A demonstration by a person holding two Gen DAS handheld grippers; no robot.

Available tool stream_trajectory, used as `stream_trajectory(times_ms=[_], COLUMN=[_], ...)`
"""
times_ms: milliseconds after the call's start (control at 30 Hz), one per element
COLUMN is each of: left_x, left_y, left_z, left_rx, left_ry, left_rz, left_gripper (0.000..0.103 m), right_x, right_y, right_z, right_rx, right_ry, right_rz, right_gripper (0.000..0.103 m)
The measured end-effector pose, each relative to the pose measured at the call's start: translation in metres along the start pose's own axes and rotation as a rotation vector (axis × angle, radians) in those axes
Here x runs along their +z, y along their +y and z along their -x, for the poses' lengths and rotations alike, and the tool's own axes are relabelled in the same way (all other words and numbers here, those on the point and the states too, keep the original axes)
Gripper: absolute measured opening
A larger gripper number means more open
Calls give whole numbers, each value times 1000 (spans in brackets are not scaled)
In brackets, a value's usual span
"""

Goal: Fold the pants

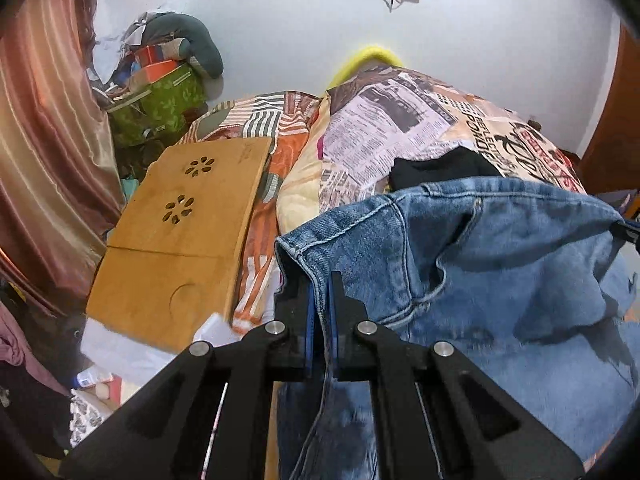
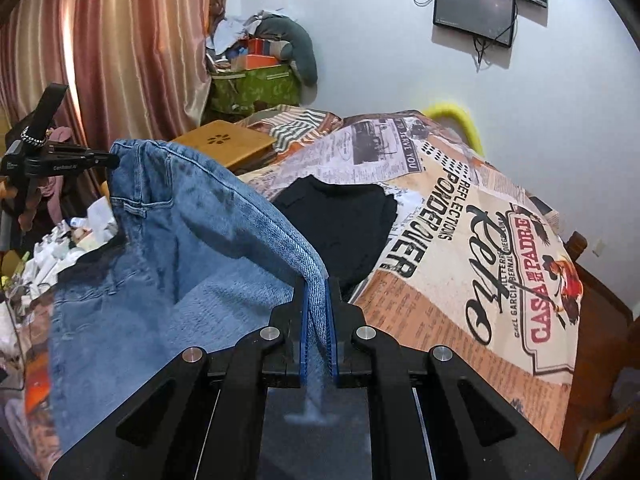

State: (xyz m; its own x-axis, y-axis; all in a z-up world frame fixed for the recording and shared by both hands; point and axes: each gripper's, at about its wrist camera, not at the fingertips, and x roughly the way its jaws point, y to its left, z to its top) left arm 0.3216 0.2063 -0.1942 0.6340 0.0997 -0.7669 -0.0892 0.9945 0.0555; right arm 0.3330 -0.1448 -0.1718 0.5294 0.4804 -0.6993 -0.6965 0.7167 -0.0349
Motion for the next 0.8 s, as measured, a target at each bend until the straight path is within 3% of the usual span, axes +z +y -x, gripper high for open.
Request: stream_trajectory(times_ms=[333,800], left_x=[-59,-130], left_y=[5,10], left_z=[52,56], left_rx=[-5,23], left_ry=[23,110], left_rz=[-2,64], left_gripper=[6,6], right_x=[-31,-79], right_y=[31,63], right_z=[36,50], right_rx=[46,96], right_ry=[16,66], right_rz=[-24,-95], right_gripper=[7,8])
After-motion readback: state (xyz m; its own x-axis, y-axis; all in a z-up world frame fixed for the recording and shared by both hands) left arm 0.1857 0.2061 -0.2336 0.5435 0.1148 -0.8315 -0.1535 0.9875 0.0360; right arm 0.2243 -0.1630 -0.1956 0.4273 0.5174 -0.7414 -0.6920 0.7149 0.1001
